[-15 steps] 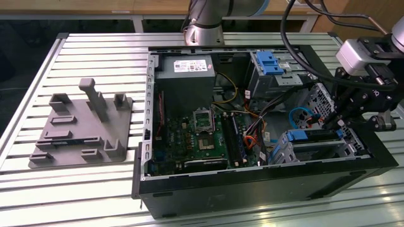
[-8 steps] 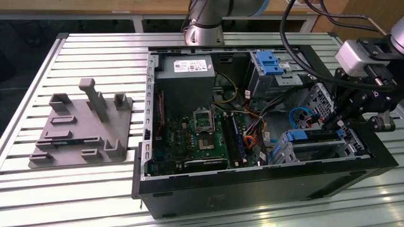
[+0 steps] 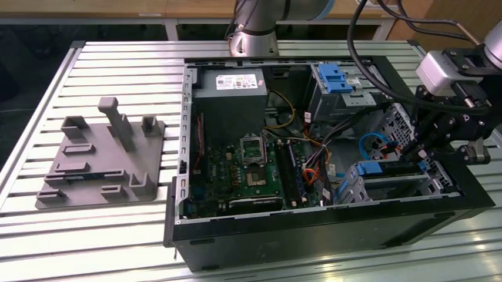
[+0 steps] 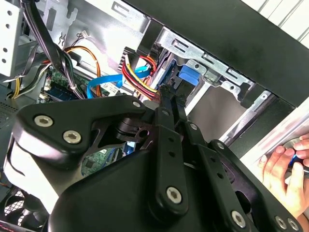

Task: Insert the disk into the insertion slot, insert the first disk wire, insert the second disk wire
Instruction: 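Insert the first disk wire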

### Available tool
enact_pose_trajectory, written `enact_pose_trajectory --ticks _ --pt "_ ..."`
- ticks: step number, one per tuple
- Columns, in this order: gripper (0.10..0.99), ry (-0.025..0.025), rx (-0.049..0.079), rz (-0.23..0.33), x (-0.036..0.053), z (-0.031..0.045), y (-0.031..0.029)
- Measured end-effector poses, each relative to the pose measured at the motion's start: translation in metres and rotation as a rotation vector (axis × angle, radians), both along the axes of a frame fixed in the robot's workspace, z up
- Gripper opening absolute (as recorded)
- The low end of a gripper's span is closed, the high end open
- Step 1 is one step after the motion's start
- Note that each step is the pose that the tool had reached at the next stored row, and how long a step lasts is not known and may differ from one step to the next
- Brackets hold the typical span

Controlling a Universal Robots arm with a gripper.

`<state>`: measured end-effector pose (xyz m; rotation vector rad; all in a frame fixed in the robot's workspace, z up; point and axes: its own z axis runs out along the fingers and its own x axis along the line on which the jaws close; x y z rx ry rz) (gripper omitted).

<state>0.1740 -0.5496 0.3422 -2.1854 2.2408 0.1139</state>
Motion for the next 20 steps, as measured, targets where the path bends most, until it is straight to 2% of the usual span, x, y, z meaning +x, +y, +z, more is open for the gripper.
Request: enact_pose_trajectory --ticks 20 --pt "0.165 0.0 0.0 -0.002 0.0002 -0.004 -0.0005"
